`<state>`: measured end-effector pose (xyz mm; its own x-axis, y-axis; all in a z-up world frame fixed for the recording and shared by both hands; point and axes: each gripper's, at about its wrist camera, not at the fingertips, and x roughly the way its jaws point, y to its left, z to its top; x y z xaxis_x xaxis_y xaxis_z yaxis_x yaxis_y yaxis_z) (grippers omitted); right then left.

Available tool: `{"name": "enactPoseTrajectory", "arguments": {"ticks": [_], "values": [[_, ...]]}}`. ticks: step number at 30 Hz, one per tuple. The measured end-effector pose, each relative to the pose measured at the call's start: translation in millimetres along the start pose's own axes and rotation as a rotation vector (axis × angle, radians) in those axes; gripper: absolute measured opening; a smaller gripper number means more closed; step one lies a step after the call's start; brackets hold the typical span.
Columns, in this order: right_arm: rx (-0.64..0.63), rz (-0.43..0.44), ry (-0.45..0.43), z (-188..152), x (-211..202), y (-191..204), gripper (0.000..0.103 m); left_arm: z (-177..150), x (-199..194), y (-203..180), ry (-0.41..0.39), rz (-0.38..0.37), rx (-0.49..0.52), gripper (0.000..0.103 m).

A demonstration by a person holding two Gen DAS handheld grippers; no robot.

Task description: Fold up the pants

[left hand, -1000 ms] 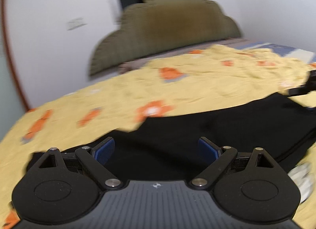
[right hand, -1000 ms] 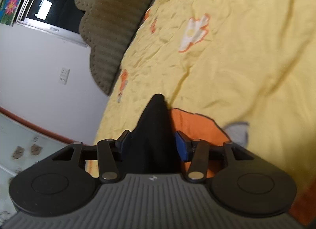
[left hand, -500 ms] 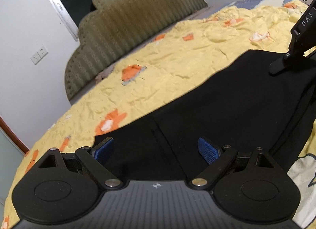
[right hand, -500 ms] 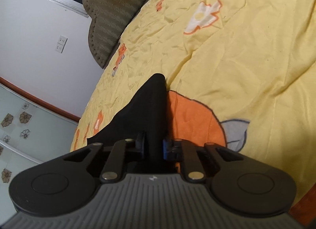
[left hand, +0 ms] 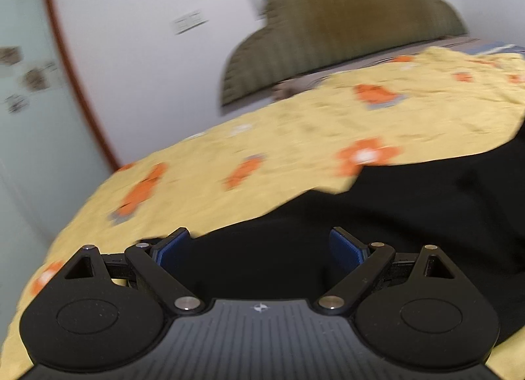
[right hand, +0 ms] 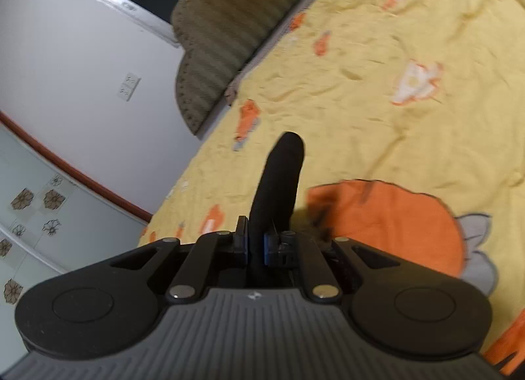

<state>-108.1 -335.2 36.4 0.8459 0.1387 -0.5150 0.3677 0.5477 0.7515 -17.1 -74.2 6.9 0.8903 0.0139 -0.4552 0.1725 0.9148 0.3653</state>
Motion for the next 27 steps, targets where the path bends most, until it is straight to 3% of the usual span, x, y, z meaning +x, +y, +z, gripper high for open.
{"name": "enactPoseTrajectory", "arguments": {"ticks": [4,12,27], "values": [[-0.04,0.02,-0.002,-3.5,5.1,33.1,0.01,-14.9,7.0,40.2,0.039,0.072,-0.048,0.092],[-0.121,0.06,0.028,-20.3,30.6,99.8,0.01,-35.3,12.8,101.0,0.069,0.121,-0.159,0.092],[-0.223,0.155,0.189,-85.8,121.9,219.2,0.009,-68.1,13.8,167.5,0.124,0.179,-0.262,0.092]]}}
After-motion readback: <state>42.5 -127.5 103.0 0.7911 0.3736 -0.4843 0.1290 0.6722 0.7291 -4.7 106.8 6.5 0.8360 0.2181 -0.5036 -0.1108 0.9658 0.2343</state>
